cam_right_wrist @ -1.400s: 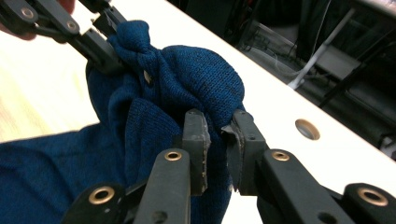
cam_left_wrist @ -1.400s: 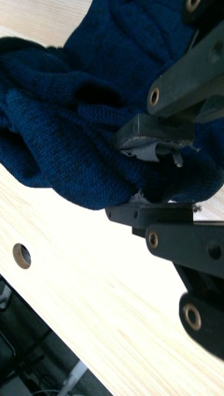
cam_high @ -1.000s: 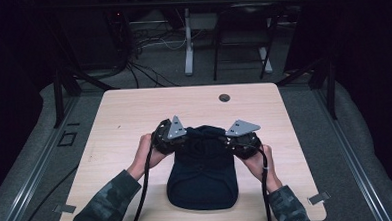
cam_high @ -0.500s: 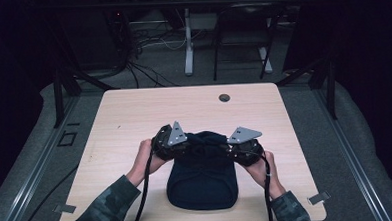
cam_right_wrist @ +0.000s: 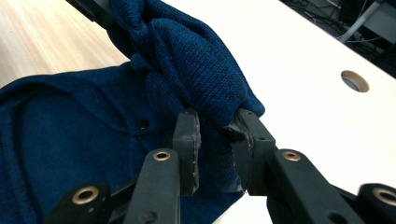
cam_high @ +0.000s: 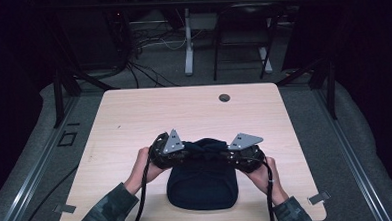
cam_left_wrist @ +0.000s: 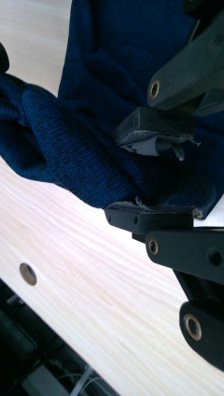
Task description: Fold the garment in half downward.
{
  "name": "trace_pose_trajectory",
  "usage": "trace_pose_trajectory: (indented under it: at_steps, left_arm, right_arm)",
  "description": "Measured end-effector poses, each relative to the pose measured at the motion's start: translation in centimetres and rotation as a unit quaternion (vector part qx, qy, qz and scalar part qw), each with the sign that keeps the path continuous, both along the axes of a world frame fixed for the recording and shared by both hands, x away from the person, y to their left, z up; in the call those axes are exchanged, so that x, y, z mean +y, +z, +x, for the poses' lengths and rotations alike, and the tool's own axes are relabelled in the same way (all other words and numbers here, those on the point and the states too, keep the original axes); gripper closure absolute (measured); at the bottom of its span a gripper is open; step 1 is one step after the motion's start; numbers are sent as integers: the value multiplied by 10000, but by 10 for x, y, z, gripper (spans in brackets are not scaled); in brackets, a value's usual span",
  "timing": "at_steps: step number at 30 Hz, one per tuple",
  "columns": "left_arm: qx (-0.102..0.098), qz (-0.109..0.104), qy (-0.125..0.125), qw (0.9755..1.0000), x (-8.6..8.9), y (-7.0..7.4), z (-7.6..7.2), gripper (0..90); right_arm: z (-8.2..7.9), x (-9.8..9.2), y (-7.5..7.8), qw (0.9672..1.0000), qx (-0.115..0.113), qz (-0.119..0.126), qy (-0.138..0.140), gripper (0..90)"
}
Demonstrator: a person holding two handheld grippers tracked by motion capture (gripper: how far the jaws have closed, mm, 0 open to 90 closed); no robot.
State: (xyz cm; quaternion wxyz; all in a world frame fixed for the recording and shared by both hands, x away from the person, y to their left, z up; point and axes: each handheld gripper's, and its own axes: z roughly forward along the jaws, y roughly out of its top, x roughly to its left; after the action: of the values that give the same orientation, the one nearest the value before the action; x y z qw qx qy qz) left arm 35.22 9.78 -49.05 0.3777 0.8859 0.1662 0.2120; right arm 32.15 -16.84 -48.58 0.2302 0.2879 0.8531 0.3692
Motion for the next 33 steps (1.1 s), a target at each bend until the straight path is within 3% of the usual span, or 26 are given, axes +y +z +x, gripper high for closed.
trace_pose_trajectory:
  at_steps: [17, 29, 33]
  left_arm:
    - [201, -165, -132, 9996, 7, -14, -20, 641]
    - [375, -293, -184, 9987, 12, -32, -31, 642]
    - [422, -248, -238, 9985, 13, -35, -33, 640]
  right_arm:
    - [-17, -1, -12, 9997, 203, -90, 107, 711]
    - [-28, 0, -22, 9990, 348, -158, 224, 712]
    - [-31, -2, -26, 9987, 415, -187, 222, 711]
